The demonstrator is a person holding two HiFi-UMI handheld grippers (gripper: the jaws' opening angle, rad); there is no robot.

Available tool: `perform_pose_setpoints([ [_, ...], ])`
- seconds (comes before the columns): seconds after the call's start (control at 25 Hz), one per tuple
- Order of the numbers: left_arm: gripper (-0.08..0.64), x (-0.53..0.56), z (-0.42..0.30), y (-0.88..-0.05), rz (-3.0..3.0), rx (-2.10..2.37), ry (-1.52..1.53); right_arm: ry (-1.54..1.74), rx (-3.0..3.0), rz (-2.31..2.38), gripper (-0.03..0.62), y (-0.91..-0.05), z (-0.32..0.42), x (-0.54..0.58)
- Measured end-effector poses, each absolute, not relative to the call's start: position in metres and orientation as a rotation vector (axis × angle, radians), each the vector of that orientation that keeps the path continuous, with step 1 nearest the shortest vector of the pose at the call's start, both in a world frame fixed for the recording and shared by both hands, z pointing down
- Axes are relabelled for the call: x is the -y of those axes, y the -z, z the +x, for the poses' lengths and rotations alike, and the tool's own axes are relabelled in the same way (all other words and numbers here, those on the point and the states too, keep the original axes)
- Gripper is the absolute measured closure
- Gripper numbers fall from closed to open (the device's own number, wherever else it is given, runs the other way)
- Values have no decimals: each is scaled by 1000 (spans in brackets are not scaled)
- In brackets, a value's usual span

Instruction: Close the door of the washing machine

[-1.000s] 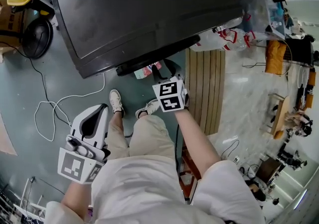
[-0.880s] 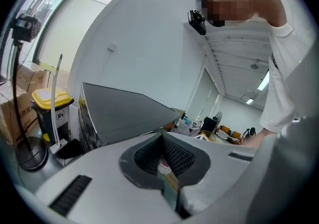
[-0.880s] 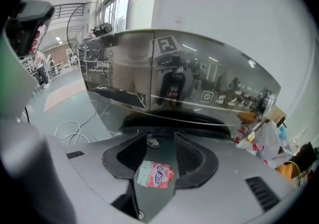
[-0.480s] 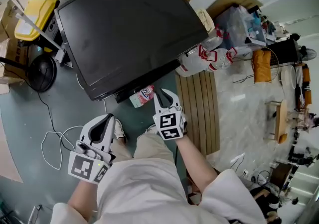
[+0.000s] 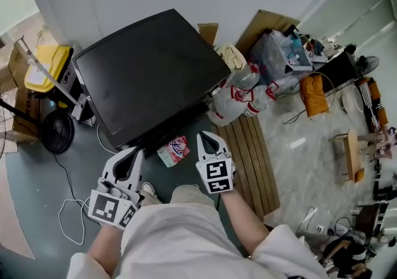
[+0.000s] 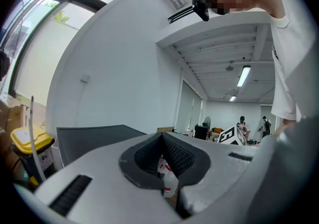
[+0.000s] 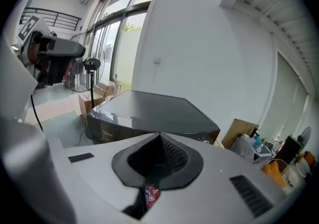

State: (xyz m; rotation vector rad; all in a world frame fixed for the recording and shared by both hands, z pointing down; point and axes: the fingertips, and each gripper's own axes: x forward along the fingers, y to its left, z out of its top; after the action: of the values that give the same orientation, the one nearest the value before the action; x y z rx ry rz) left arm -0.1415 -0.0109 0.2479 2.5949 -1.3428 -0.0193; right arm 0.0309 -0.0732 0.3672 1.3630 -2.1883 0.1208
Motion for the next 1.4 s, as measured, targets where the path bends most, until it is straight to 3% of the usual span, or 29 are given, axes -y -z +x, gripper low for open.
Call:
perform_pose_setpoints([
  [0.56,555,27,-110,-141,2760,1447,144,-102,2445,1620,595,-221,107,78],
  [1.4,556,8,-210,-106,2549,1850,204,-55,2419,1847,595,-145,190,55],
])
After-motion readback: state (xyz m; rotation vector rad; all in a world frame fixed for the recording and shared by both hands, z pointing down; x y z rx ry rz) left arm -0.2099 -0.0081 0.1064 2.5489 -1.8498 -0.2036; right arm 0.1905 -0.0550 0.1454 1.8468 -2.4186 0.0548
